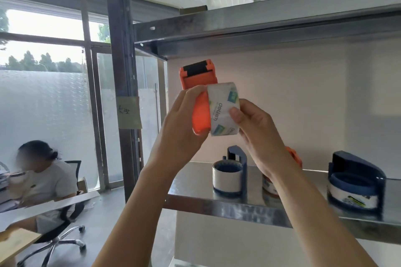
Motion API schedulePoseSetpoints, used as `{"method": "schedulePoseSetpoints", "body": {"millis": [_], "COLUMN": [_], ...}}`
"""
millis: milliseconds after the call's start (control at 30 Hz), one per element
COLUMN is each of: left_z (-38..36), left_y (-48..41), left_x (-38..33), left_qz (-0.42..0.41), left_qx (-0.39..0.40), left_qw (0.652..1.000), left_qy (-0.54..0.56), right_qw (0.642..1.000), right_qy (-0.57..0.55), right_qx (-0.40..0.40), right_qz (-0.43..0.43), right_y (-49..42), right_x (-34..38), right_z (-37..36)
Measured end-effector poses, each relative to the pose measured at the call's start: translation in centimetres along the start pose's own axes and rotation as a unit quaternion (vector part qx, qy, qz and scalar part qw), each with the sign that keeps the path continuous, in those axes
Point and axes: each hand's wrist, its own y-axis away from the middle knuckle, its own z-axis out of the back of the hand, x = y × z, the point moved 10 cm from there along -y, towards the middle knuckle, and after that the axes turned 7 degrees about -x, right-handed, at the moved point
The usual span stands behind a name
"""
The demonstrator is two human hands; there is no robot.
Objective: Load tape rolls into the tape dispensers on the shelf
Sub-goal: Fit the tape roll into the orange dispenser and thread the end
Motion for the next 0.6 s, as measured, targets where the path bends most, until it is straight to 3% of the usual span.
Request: {"method": "schedulePoseSetpoints", "body": {"millis": [167,400,467,533,600], "left_z": [-0.4,-2.8,-2.8,-2.7,-3.1], "left_y": [-0.3,-0.1,0.2,0.9,1.5], "left_x": [-1.0,-1.7,0.0,2.7,4.3], "left_qz": [-0.015,-0.043,0.048,0.195,0.283], "left_qx": [0.006,0.067,0.063,0.026,0.016], "left_qw": [1.000,0.992,0.981,0.936,0.893], "left_qy": [0.013,0.095,0.178,0.293,0.349], "right_qw": [0.997,1.000,0.999,0.999,0.999], "right_qy": [-0.004,-0.010,-0.019,-0.010,-0.014], "right_qx": [0.071,0.003,-0.004,-0.007,-0.008], "right_qz": [-0.033,-0.019,-0.031,-0.035,-0.033], "right_y": [0.7,0.5,0.5,0.6,0.7], "right_x": [0.0,-0.4,-1.1,-1.6,-2.0], "right_z": [-0.3,0.7,1.1,1.4,1.4]}}
